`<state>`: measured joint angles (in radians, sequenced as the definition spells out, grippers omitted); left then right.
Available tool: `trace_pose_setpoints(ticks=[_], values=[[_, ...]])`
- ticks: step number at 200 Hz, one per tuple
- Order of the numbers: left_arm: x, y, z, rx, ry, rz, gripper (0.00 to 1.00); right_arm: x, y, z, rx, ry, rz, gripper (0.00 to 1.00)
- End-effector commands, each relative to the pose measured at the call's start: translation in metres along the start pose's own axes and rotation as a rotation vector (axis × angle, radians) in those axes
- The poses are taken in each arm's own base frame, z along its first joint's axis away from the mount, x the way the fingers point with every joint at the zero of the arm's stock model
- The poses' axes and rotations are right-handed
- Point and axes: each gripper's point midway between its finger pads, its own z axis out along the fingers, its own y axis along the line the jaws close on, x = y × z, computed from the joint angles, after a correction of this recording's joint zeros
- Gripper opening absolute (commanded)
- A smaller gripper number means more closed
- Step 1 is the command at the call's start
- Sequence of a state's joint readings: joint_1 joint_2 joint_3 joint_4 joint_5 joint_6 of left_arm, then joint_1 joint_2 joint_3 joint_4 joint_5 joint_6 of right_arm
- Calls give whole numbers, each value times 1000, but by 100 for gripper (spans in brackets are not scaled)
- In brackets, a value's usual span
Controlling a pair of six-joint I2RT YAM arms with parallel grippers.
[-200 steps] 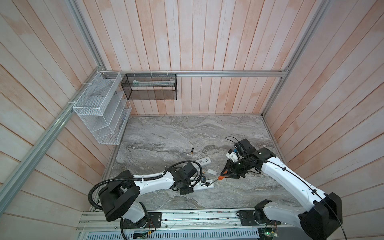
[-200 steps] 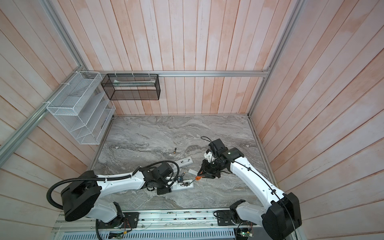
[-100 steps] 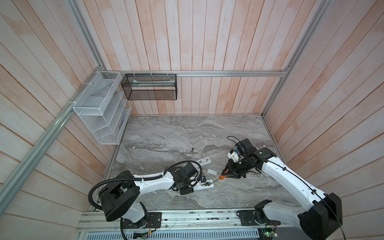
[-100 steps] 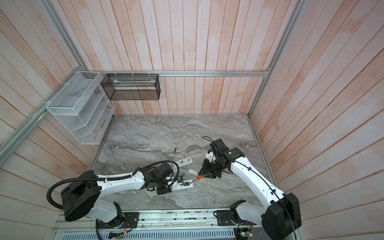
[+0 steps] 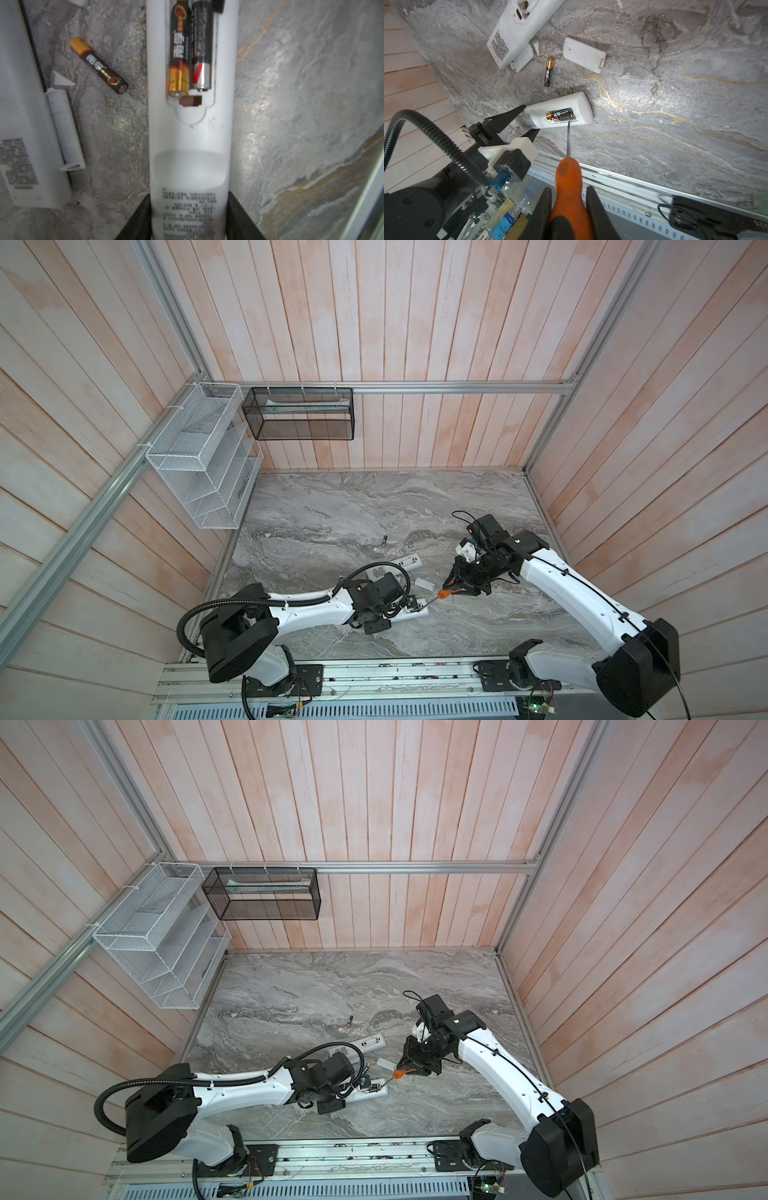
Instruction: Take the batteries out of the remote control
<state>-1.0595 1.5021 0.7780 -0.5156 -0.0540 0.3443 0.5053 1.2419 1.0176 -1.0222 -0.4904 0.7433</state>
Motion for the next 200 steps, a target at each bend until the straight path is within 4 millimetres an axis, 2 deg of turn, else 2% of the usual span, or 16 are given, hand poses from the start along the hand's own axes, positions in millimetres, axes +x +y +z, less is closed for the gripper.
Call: trace_pose_setpoints(ticks=[1,55,100,139,200], values=[[-32,20,-10,-90,-82,-105,11,8,-23,6,160,22,65,10],[-48,20,-26,-82,-130,-156,11,16,-7,23,175,19,83,9],[-53,18,-32,-86,-129,-177,12,25,-2,36,181,0,118,9],[-60,16,-35,-114,-108,-172,12,27,13,44,189,-8,117,9],[-62,22,-41,-175,-93,-191,12,28,24,38,283,-33,96,8]])
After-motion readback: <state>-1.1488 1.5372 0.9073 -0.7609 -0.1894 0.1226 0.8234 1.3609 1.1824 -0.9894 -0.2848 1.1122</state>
